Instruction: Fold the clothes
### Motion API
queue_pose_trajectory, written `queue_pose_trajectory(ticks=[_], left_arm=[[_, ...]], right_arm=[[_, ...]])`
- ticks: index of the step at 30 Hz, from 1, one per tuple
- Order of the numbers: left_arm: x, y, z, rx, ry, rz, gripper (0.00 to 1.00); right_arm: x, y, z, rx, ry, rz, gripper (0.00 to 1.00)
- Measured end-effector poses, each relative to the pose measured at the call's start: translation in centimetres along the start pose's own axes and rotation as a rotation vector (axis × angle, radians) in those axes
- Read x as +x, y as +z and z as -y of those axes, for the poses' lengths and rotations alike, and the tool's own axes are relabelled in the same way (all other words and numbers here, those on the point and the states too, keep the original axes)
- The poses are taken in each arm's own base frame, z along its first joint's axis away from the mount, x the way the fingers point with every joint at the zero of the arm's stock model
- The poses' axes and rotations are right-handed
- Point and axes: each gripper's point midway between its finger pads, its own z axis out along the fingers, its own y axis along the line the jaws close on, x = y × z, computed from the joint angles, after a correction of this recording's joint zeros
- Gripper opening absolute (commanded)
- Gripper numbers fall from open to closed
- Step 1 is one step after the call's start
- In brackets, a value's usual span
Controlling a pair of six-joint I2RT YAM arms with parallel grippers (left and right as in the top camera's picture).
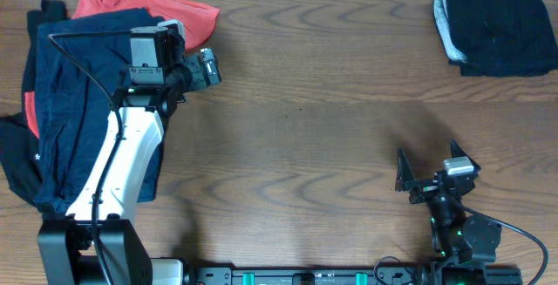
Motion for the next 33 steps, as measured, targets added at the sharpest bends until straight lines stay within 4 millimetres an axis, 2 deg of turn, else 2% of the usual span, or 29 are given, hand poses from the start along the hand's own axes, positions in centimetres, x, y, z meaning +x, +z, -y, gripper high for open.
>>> queue_pose_trajectory(ticks=[16,22,26,29,33], left_arm=[[0.1,0.0,0.0,-0.001,-0.001,-0.002,0.98],[1.6,0.0,-0.6,-0.024,-0.01,-0.06,0.98],[2.2,0.1,-0.8,-0.01,0.0,0.003,0.98],[3.1,-0.8,-1.0,0.009,0.018,0.08,0.98],[5.2,-3.4,-1.1,0.044,0.061,0.207,0.98]], right_arm=[[0.0,0.0,0.0,0.0,0.0,0.0,0.99],[0.0,0.0,0.0,0.0,0.0,0.0,0.99],[0.0,0.0,0.0,0.0,0.0,0.0,0.99],[0.0,0.0,0.0,0.0,0.0,-0.001,0.99],[0.0,0.0,0.0,0.0,0.0,0.0,0.99]])
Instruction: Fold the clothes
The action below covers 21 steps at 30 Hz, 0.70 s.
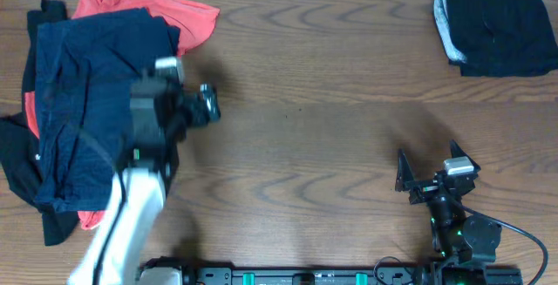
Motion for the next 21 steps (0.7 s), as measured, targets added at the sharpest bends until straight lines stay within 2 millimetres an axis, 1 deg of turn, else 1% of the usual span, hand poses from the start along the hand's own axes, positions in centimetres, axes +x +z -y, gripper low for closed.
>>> queue_pose_trajectory(ticks=[5,9,15,21], left_arm=[[2.9,-3.7,-0.2,0.031,0.095,0.146,0.98],[4.6,-5.6,-1.0,0.023,0.131,0.218,0.98],[5.7,-7.5,-2.5,-0.012,0.141,0.329,0.98],[5.9,-8.8,-2.6,-0.008,0.151,0.414,0.98]], right_arm=[[0.0,0.0,0.0,0.0,0.0,-0.001,0.99],[0.0,0.0,0.0,0.0,0.0,-0.001,0.99],[0.0,0.0,0.0,0.0,-0.003,-0.001,0.99],[0.0,0.0,0.0,0.0,-0.003,-0.001,0.99]])
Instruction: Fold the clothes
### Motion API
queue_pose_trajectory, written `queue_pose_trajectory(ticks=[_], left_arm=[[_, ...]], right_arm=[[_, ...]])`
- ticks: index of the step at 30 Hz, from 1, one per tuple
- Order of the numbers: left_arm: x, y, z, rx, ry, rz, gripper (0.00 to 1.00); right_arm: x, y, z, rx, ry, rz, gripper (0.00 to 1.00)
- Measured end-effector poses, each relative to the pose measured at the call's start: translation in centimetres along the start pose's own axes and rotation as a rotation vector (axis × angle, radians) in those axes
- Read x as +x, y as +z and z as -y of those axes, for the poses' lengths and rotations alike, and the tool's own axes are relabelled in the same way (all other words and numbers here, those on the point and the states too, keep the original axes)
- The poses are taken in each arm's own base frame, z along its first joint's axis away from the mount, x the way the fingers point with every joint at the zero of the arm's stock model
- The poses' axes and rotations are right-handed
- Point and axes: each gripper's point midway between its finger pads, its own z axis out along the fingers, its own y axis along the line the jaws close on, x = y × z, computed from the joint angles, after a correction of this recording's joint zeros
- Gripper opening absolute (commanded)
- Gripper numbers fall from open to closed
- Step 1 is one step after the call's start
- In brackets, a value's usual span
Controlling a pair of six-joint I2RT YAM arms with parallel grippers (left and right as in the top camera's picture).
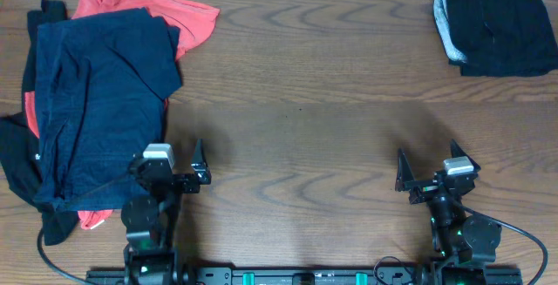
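Note:
A heap of unfolded clothes lies at the table's left: a navy garment (pixel 100 102) on top, a red one (pixel 153 10) showing at the back and a black one (pixel 17 159) at the left edge. Folded dark clothes (pixel 497 23) form a stack at the back right corner, with a grey piece on their left side. My left gripper (pixel 196 167) is pulled back near the front edge, just right of the navy garment's lower end, open and empty. At the front right, my right gripper (pixel 427 172) is open and holds nothing.
The brown wooden table (pixel 305 102) stretches between the heap and the folded stack. Both arm bases sit at the front edge, along a black rail.
My left arm has drawn back from the right side of the navy garment to its base at the front edge. The right arm and the clothes have not moved.
At first my left arm reached far over the heap, its gripper at the navy garment's upper right corner by the red one. Then it was lower, beside the garment's right edge. Now it rests at the front edge, empty, and the heap lies uncovered.

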Motion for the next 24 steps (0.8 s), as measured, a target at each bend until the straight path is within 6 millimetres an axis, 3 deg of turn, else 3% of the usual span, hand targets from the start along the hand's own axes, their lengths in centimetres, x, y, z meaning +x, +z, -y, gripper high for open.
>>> queue_pose_trajectory(ticks=[12,18,24], left_arm=[[0.6,-1.4,0.1,-0.001,0.001,0.004,0.98],[-0.9,-2.1,0.2,-0.007,0.009,0.067,0.98],[-1.2,-2.2,0.2,-0.008,0.011,0.077,0.98]], right_arm=[[0.0,0.0,0.0,0.0,0.0,0.0,0.99],[0.0,0.0,0.0,0.0,0.0,0.0,0.99],[0.0,0.0,0.0,0.0,0.0,0.0,0.99]])
